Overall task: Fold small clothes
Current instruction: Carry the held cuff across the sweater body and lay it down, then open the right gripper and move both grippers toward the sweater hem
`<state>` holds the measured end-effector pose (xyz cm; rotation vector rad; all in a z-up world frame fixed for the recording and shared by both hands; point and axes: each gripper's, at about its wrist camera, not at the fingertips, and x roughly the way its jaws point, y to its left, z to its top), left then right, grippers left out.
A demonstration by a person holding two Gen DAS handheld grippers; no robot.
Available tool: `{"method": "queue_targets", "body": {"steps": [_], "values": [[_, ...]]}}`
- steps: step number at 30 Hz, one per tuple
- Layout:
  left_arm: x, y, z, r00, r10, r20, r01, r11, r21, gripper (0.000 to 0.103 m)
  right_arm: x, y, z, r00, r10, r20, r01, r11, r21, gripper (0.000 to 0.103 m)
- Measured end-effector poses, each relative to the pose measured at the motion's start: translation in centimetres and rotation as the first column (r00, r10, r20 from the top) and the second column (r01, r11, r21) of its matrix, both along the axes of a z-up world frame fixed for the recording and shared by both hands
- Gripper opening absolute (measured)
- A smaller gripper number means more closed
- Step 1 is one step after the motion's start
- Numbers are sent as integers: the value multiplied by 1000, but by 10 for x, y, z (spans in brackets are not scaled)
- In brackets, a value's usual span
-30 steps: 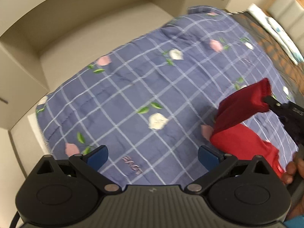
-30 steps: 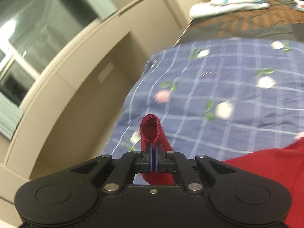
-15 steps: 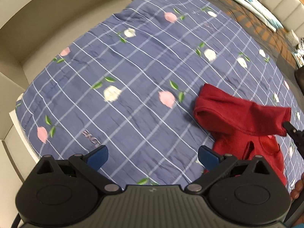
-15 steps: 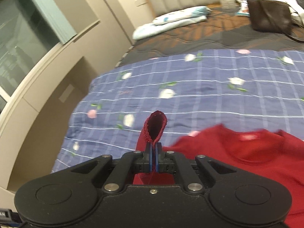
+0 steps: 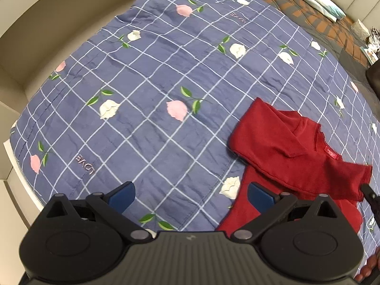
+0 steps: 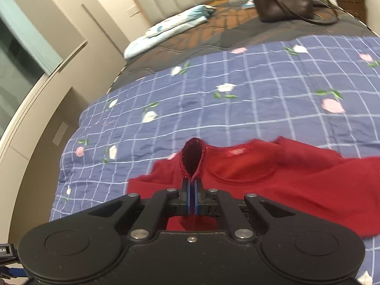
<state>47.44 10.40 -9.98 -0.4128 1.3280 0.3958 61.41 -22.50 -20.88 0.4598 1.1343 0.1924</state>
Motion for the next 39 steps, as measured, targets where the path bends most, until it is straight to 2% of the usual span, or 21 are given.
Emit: {"method": "queue_targets", "body": {"steps": [8,12,14,16,20,22,27,29,31,37,38,39], "values": [[17,-21,-11,1000,-19,-20,20,1000,17,103,-21,-48,4,993,-121,-7,121,993,12,0],[26,-33,-19,999,-44,-29,45,999,26,103,-29,-63,-16,986,-147,-73,148,989,9,0],[31,-38,-25,998,-57,-13,58,997,42,103,-31,-61,-29,984,-144,-103,144,990,-7,7],[38,-42,-35,997,-72,16,71,995,70,103,-31,-58,-43,982,-141,-124,139,990,-21,18],[62,-42,-65,996,-81,29,78,992,96,103,-29,-50,-77,968,-158,-192,155,987,-31,24],[73,-40,-81,997,-74,24,71,992,102,103,-27,-46,-92,962,-165,-217,160,986,-39,36],[93,-34,-116,998,-60,-20,62,991,118,103,-18,-31,-119,953,-155,-260,140,987,-76,34],[95,-34,-123,997,-68,-24,70,989,132,103,-15,-26,-126,951,-152,-271,134,988,-83,28],[96,-35,-130,996,-81,-31,85,985,152,103,-14,-23,-130,949,-146,-279,122,987,-103,9],[104,-40,-171,982,-143,-125,166,966,200,103,-24,-24,-129,949,-151,-276,111,982,-155,9],[106,-40,-179,979,-149,-140,176,962,208,103,-26,-24,-125,954,-142,-265,98,980,-170,12],[108,-40,-185,977,-153,-147,182,960,213,103,-30,-24,-121,957,-135,-257,86,977,-194,20]]}}
